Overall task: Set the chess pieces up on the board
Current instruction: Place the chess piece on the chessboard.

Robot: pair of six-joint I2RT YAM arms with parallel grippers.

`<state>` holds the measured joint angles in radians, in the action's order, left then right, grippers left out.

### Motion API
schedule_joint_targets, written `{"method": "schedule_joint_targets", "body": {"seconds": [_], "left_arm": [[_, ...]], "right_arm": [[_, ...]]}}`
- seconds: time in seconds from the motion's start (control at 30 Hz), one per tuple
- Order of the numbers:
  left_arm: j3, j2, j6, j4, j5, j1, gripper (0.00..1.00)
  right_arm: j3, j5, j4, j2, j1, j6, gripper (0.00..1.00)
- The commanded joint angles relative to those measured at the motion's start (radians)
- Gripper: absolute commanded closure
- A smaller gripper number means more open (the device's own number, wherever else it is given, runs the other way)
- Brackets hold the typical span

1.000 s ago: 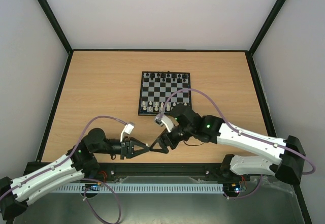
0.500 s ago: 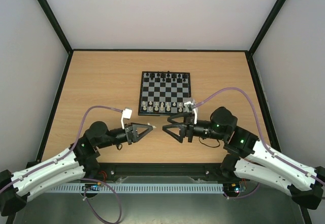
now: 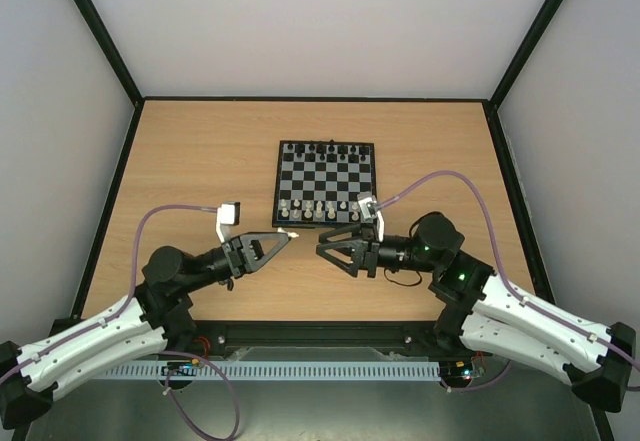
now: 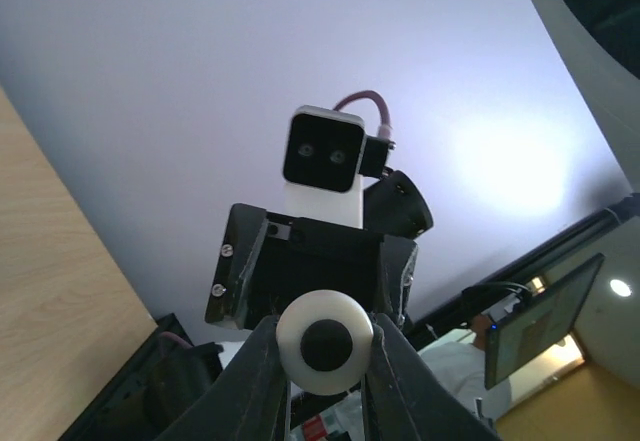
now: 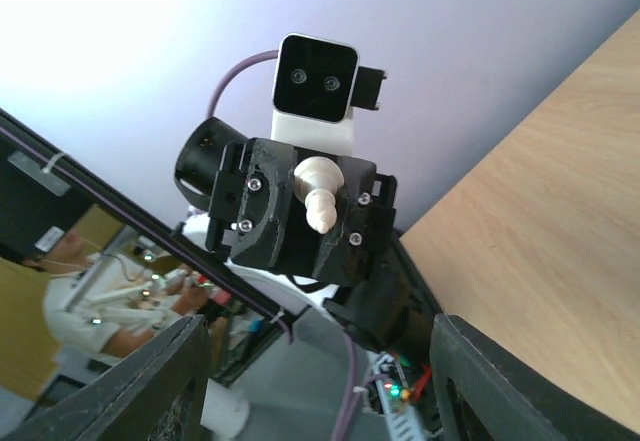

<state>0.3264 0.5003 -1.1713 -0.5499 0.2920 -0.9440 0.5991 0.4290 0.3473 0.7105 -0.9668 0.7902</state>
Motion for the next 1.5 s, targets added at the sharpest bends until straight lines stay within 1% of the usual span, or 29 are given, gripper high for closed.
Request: {"method": "schedule_joint_targets", "body": {"seconds": [0.0, 0.1, 0.23, 0.3, 0.43, 0.63, 0.73, 0.93, 1.03, 1.27, 1.47], "left_arm": [[-0.017, 0.032, -0.071, -0.151, 0.061, 0.001, 0.94], [-0.029, 0.041, -0.082, -0.176, 0.080, -0.001, 0.94], [-0.029, 0.041, -0.074, -0.159, 0.082, -0.002, 0.94], [-0.029, 0.042, -0.072, -0.156, 0.087, -0.004, 0.94], [-0.030, 0.046, -0.068, -0.150, 0.085, -0.004, 0.94], [-0.029, 0.061, -0.061, -0.148, 0.087, -0.005, 0.94], [-0.029, 0.066, -0.060, -0.150, 0.088, -0.005, 0.94], [-0.031, 0.065, -0.060, -0.153, 0.085, -0.006, 0.94], [-0.035, 0.069, -0.060, -0.156, 0.084, -0.009, 0.94], [-0.035, 0.082, -0.057, -0.162, 0.081, -0.016, 0.94], [-0.037, 0.092, -0.054, -0.165, 0.079, -0.019, 0.93]], "right_arm": [[0.008, 0.087, 0.149, 0.040, 0.007, 0.055, 0.41], [0.021, 0.112, 0.185, 0.074, 0.007, 0.072, 0.46], [0.041, 0.131, 0.199, 0.105, 0.007, 0.081, 0.50], [0.051, 0.134, 0.200, 0.116, 0.007, 0.082, 0.56], [0.072, 0.141, 0.205, 0.142, 0.008, 0.087, 0.64], [0.088, 0.149, 0.208, 0.174, 0.007, 0.089, 0.65], [0.095, 0.153, 0.204, 0.187, 0.007, 0.092, 0.69], [0.097, 0.153, 0.203, 0.193, 0.007, 0.094, 0.71], [0.096, 0.154, 0.206, 0.196, 0.007, 0.096, 0.76], [0.097, 0.156, 0.210, 0.209, 0.007, 0.097, 0.79], [0.098, 0.151, 0.198, 0.214, 0.007, 0.094, 0.96]]}}
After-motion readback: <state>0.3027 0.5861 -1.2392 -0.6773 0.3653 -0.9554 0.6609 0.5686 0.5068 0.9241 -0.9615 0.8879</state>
